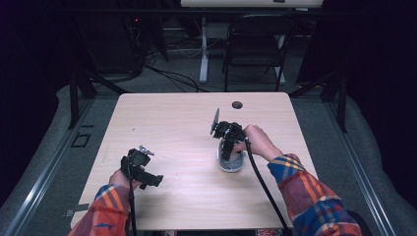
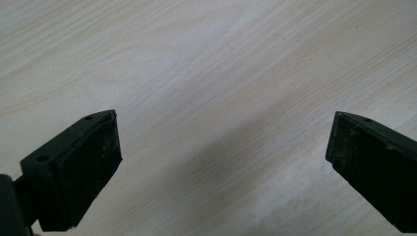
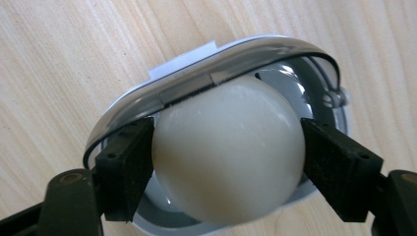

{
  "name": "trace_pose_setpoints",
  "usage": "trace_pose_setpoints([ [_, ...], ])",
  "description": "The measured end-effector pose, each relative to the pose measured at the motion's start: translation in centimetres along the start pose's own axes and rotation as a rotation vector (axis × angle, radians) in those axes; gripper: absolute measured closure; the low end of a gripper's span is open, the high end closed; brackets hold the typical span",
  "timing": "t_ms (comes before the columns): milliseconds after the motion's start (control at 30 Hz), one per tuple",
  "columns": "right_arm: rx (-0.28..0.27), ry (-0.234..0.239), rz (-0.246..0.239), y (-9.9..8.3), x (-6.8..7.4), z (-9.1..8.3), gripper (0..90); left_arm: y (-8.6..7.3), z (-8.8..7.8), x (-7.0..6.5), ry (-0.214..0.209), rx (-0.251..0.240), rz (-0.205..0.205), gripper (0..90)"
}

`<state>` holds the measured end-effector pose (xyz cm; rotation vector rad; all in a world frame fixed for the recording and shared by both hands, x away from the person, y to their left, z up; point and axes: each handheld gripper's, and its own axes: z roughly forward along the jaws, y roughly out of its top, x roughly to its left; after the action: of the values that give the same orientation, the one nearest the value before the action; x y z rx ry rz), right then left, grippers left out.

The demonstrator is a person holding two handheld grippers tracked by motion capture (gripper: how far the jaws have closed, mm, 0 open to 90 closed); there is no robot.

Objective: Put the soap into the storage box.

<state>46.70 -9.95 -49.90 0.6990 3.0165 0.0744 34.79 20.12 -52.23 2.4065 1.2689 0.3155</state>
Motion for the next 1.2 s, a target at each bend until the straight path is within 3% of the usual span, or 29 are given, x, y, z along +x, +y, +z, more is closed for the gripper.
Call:
trace_pose_setpoints([
  [333,-0.071,-0.02,0.009,-1.5,0.2,-2.3,15.3,0.0,0.0,-0.1,0.004,0.006,0.005,0.2],
  [733,-0.142,-0.058,0.037,-4.8,0.7,-5.0,7.6,0.0,0.0,-0.1,0.005,0.004,0.003,0.2],
  [933,-0.136,-0.08,0.052,-6.9,0.8,-5.6,1.3,0.0,0.0,-0.1,0.004,0.007,0.005,0.2],
  [1200,-0.112,-0.087,0.072,-10.0,0.7,-5.2,0.4,0.0,-0.1,-0.1,0.007,0.006,0.005,0.2],
])
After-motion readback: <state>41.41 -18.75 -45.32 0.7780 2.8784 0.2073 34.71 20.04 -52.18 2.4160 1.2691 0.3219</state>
